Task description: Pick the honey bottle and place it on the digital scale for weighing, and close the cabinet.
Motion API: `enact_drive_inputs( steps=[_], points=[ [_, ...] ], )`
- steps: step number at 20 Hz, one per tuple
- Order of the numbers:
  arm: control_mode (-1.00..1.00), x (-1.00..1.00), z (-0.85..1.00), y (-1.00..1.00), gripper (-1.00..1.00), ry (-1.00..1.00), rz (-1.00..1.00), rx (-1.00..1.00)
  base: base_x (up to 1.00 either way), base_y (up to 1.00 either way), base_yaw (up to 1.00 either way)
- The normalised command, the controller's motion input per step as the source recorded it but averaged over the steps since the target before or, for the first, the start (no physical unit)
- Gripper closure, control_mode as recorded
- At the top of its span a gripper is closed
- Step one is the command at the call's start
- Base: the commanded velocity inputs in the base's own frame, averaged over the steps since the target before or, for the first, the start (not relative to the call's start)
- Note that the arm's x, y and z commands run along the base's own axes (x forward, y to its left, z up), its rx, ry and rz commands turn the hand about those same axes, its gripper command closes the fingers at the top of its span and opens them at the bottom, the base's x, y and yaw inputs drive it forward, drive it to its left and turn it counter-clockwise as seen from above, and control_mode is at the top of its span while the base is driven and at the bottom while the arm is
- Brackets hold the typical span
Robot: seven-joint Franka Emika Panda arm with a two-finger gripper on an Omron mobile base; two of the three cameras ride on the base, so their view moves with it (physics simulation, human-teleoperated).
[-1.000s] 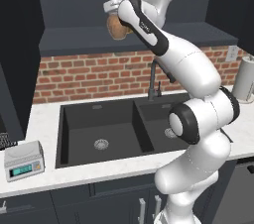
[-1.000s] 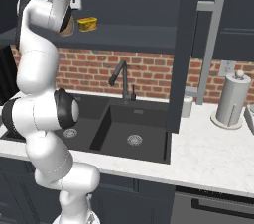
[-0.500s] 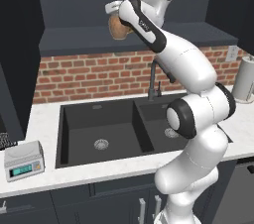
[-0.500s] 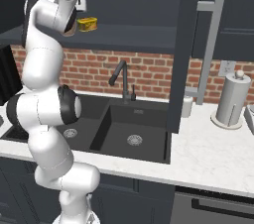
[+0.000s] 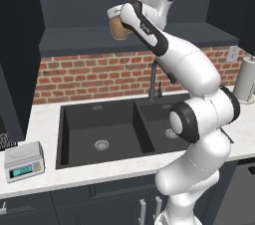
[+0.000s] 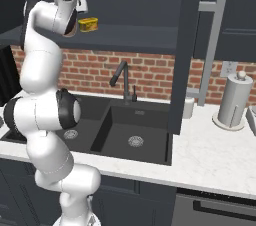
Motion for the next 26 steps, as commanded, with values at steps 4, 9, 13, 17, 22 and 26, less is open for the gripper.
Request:
enact_drive_inputs(
  steps=[4,9,13,17,22,26],
  points=[
    [-1.0,0.0,-0.43,0.0,1.0,0.0,0.0,0.0,0.0,0.0,0.0],
    [-1.0,-0.03,-0.25,0.01,1.0,0.0,0.0,0.0,0.0,0.0,0.0],
    [-1.0,-0.77,0.02,0.27,1.0,-0.01,0.0,0.06,0.0,0.0,0.0],
    [-1.0,-0.92,0.01,0.39,1.0,0.0,0.0,0.08,0.0,0.0,0.0],
    [-1.0,-0.94,0.0,0.36,1.0,0.0,0.0,0.07,0.0,0.0,0.0],
    [-1.0,-1.0,0.0,0.29,1.0,0.0,0.0,0.07,0.0,0.0,0.0]
  ],
)
